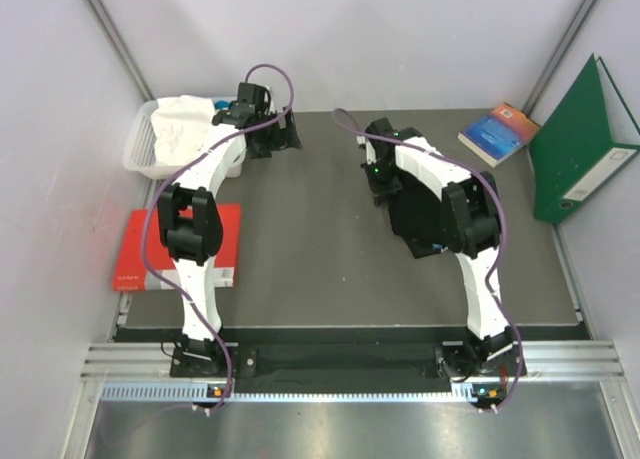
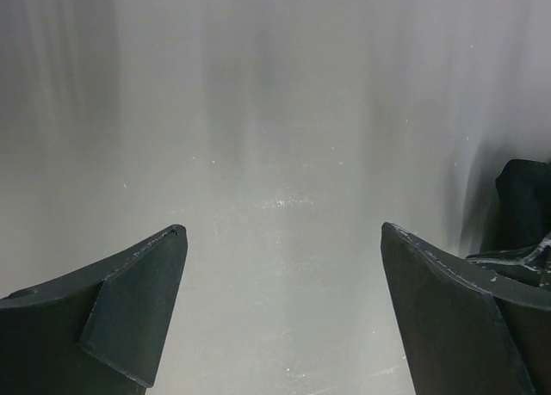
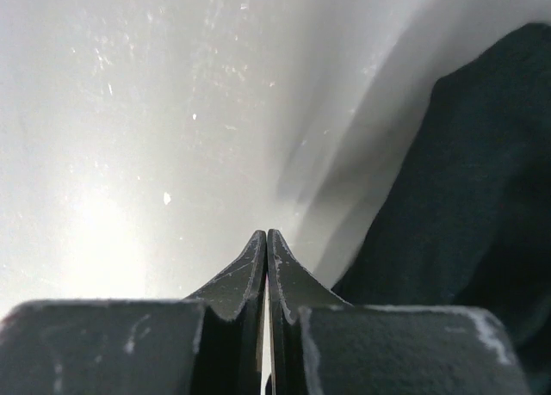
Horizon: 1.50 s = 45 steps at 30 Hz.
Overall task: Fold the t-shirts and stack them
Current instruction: Neatly place the folded tshirt to the corner
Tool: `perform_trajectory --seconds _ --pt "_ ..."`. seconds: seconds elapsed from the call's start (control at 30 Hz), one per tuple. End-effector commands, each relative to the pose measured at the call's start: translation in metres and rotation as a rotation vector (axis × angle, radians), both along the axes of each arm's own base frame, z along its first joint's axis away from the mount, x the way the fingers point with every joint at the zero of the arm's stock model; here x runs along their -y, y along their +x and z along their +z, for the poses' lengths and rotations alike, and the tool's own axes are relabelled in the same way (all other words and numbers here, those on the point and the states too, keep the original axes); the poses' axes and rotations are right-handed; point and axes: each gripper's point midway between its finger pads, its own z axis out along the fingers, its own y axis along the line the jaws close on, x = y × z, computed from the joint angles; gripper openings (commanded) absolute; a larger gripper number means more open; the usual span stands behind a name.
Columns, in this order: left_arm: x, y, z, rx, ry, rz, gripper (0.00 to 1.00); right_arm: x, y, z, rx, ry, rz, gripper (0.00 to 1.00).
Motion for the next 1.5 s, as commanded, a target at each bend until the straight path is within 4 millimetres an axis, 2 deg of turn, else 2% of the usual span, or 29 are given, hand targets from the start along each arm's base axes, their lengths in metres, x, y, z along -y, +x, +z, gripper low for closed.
perform_trajectory --seconds 0.0,0.07,0.2,0.27,0.33,0.43,0.6,0.73,0.9,1.13,1.2,1.23,1.27,1.37,1.43,1.47 --pt "0.001 0.003 0.000 0.006 -0.013 -0.001 0.99 -0.006 0.005 0.003 0.019 0.032 0.006 0.00" --pt "0.000 0.003 0.000 0.006 -0.009 0.001 0.99 0.003 -0.001 -0.007 -0.005 -0.001 -0.009 0.00" --pt "-0.001 0.004 0.000 0.011 0.000 -0.003 0.99 0.034 -0.013 -0.029 -0.051 -0.080 -0.082 0.00" --pt "-0.002 0.005 0.003 0.015 0.001 -0.003 0.99 0.052 -0.026 -0.044 -0.106 -0.117 -0.117 0.00" --pt "-0.002 0.004 0.002 0.012 0.006 -0.005 0.99 0.079 -0.034 -0.057 -0.135 -0.187 -0.167 0.00" --pt "-0.002 0.004 0.002 0.011 0.008 -0.008 0.99 0.105 -0.043 -0.066 -0.166 -0.226 -0.228 0.00" --pt "-0.003 0.002 0.001 0.008 0.011 -0.012 0.99 0.145 -0.051 -0.065 -0.168 -0.284 -0.312 0.00" --pt "-0.002 0.002 0.000 0.008 0.007 -0.013 0.99 0.182 -0.066 -0.066 -0.202 -0.351 -0.372 0.00" --pt "0.000 0.002 0.000 0.007 -0.004 -0.019 0.99 0.217 -0.079 -0.064 -0.213 -0.429 -0.438 0.00" --pt "0.000 0.001 -0.001 0.005 -0.005 -0.019 0.99 0.268 -0.092 -0.053 -0.211 -0.528 -0.538 0.00" --pt "0.000 0.001 -0.002 0.004 -0.005 -0.019 0.99 0.276 -0.092 -0.050 -0.199 -0.567 -0.535 0.00" --pt "0.000 0.000 -0.001 0.004 -0.005 -0.019 0.99 0.292 -0.094 -0.049 -0.205 -0.574 -0.577 0.00" --pt "0.000 0.000 0.000 0.005 -0.007 -0.020 0.99 0.298 -0.094 -0.046 -0.201 -0.592 -0.584 0.00" --pt "0.000 0.001 0.000 0.007 -0.006 -0.019 0.99 0.304 -0.091 -0.042 -0.193 -0.578 -0.589 0.00" --pt "0.000 0.001 -0.001 0.005 -0.003 -0.021 0.99 0.297 -0.082 -0.037 -0.165 -0.529 -0.581 0.01" --pt "0.000 0.001 -0.001 0.005 -0.002 -0.020 0.99 0.286 -0.077 -0.036 -0.158 -0.469 -0.564 0.04"
